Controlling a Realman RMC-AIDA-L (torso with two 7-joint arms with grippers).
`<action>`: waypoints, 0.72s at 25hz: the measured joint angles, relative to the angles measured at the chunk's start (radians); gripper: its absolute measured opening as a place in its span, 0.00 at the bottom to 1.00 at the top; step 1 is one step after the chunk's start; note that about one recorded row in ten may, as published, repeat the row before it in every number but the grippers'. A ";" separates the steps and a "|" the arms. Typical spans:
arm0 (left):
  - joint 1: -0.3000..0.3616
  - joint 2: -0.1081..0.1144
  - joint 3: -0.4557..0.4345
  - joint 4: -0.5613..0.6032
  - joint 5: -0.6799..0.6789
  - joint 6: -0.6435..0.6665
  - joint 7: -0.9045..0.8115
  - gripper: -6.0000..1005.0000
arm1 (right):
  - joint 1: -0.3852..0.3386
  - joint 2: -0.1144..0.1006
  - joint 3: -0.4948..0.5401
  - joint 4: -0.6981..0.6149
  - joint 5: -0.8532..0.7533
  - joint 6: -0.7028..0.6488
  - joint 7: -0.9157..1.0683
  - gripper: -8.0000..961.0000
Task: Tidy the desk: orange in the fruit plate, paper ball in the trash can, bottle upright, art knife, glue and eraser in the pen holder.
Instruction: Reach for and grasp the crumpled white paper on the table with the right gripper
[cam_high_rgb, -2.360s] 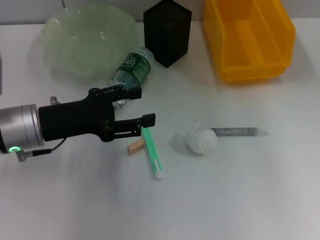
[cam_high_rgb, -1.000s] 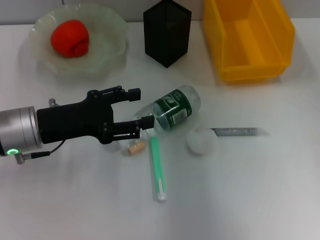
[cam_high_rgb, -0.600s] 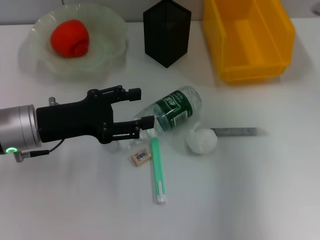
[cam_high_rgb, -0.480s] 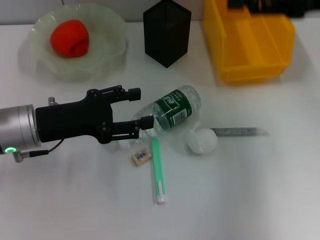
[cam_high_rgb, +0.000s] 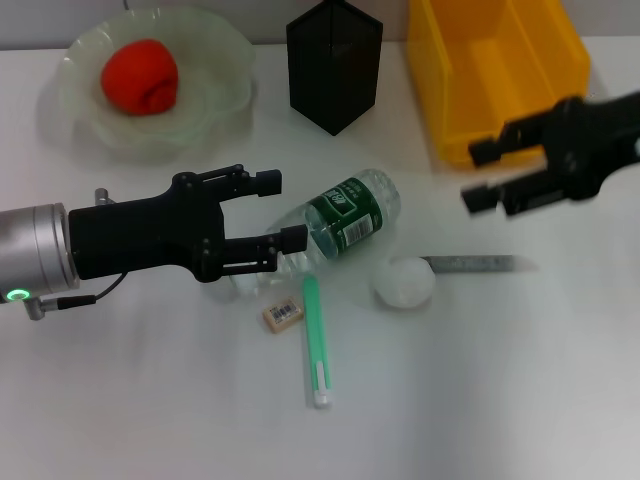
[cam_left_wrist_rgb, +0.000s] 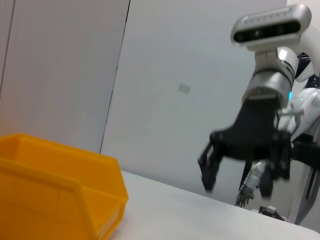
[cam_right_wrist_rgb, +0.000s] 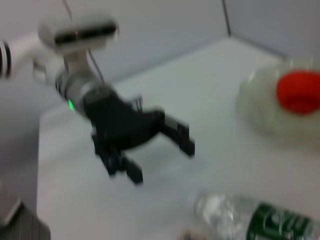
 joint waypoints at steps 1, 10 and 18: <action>0.000 0.000 0.000 0.000 0.000 0.000 -0.003 0.80 | 0.003 0.007 -0.014 -0.010 -0.029 0.001 0.000 0.74; 0.002 0.000 -0.001 -0.002 0.004 -0.004 -0.014 0.80 | 0.006 0.079 -0.190 -0.054 -0.185 0.092 -0.063 0.74; 0.013 0.005 0.000 -0.002 0.007 0.001 -0.015 0.80 | -0.012 0.094 -0.352 -0.006 -0.220 0.240 -0.094 0.74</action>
